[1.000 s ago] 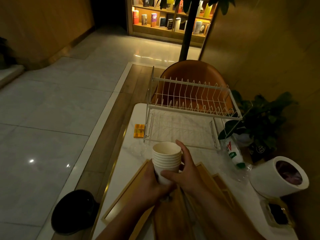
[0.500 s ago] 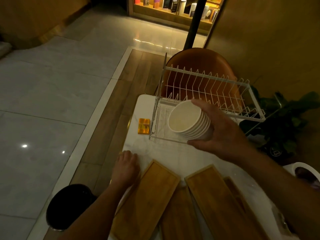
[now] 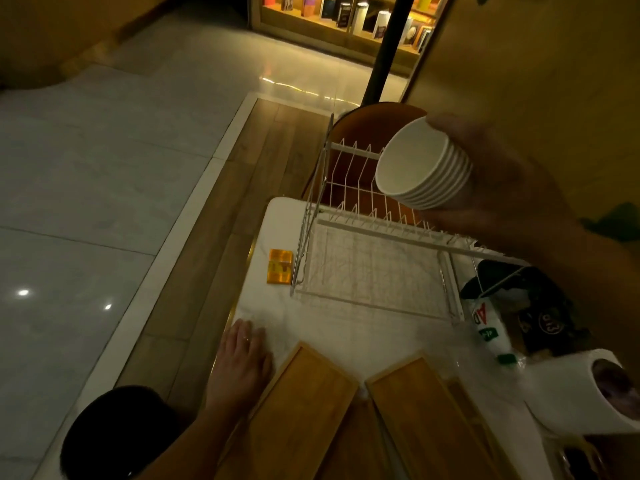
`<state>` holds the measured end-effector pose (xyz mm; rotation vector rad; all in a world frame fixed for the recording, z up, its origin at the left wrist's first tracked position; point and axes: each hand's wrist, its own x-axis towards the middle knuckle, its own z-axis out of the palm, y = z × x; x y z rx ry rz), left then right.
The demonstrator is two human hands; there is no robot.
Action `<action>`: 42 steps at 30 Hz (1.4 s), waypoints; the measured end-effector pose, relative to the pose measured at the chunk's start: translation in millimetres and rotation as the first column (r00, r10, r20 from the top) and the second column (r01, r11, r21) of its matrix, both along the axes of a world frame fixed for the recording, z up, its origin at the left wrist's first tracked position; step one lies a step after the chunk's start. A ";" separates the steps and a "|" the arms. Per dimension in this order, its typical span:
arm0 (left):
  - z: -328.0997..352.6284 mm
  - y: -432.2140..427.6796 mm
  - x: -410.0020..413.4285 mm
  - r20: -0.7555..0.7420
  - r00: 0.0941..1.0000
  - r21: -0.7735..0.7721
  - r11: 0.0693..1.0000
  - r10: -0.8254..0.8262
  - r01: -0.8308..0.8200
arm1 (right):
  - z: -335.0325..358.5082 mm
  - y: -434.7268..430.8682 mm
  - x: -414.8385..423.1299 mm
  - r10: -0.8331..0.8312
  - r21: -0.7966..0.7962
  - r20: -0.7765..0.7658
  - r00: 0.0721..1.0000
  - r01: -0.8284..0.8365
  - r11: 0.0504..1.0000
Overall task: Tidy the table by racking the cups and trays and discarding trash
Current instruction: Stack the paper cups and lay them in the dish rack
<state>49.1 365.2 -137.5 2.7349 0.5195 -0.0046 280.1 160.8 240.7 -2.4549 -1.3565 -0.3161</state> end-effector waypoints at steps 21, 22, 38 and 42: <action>-0.8 3.8 2.6 -0.049 0.998 0.048 0.997 -0.050 0.052 | -59.5 87.2 96.4 -0.059 -0.402 0.036 0.998 0.069 0.913; -0.9 4.3 2.8 -0.051 0.997 0.044 0.998 -0.051 0.053 | -63.2 92.5 97.0 -0.065 -0.411 0.026 0.998 0.071 0.909; 3.5 3.7 4.8 -0.026 0.999 0.080 0.996 -0.045 0.047 | -98.9 105.0 105.0 -0.141 -0.334 -0.030 0.990 0.123 0.935; 3.8 3.5 5.2 -0.054 0.998 0.082 0.996 -0.040 0.044 | -104.4 109.0 108.1 -0.168 -0.341 -0.016 0.986 0.152 0.928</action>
